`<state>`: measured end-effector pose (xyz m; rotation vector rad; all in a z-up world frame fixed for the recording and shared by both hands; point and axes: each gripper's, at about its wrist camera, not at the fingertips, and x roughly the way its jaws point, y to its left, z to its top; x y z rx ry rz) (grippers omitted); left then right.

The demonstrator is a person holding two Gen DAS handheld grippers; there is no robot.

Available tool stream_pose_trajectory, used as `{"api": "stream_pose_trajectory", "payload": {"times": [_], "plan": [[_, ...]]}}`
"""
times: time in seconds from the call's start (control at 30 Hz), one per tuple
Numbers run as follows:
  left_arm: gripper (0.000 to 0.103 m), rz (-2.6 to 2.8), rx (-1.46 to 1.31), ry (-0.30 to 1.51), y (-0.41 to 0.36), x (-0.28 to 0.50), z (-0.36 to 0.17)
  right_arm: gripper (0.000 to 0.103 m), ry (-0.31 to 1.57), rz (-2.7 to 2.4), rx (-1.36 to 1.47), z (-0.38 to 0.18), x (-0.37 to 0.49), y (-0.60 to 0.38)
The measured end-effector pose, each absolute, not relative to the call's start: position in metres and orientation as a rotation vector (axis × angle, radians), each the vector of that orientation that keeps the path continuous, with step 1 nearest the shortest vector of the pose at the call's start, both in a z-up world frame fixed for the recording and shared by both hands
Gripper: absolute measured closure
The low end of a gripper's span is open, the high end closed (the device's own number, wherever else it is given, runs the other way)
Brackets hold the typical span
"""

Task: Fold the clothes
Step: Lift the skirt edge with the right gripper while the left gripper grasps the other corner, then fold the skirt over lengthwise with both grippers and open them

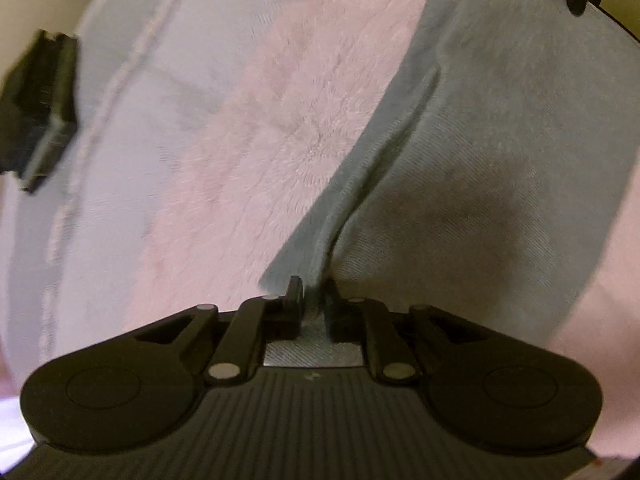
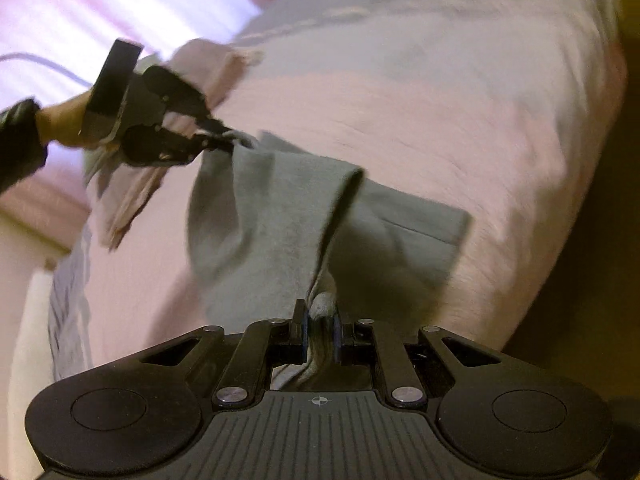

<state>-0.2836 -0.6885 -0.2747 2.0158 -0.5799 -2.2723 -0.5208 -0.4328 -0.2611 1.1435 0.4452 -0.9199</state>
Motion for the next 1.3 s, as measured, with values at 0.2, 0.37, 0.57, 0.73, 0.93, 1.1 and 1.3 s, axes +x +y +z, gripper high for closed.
{"api": "stream_pose_trajectory", "payload": {"times": [0.2, 0.37, 0.57, 0.73, 0.93, 1.1, 1.3], "plan": [[0.070, -2.264, 1.840, -0.215, -0.733, -0.275, -0.268, 0.095, 0.403, -0.905, 1.318, -0.294, -0.549, -0.449], [0.070, -2.182, 1.666, 0.274, -0.761, -0.224, -0.263, 0.095, 0.366, -0.921, 1.378, -0.293, -0.559, -0.445], [0.085, -2.148, 1.506, 0.588, -0.768, -0.209, -0.292, 0.095, 0.376, -0.964, 1.384, -0.296, -0.559, -0.448], [0.095, -2.159, 1.436, 0.579, -0.761, -0.205, -0.285, 0.095, 0.347, -1.000, 1.326, -0.275, -0.546, -0.456], [0.095, -2.118, 1.428, 0.587, -0.766, -0.207, -0.303, 0.095, 0.370, -1.062, 1.358, -0.301, -0.550, -0.456], [0.092, -2.089, 1.418, 0.606, -0.767, -0.201, -0.307, 0.095, 0.334, -1.089, 1.363, -0.299, -0.557, -0.454], [0.082, -2.029, 1.370, 0.579, -0.763, -0.187, -0.285, 0.079, 0.394, -1.213, 1.349, -0.287, -0.563, -0.450]]}}
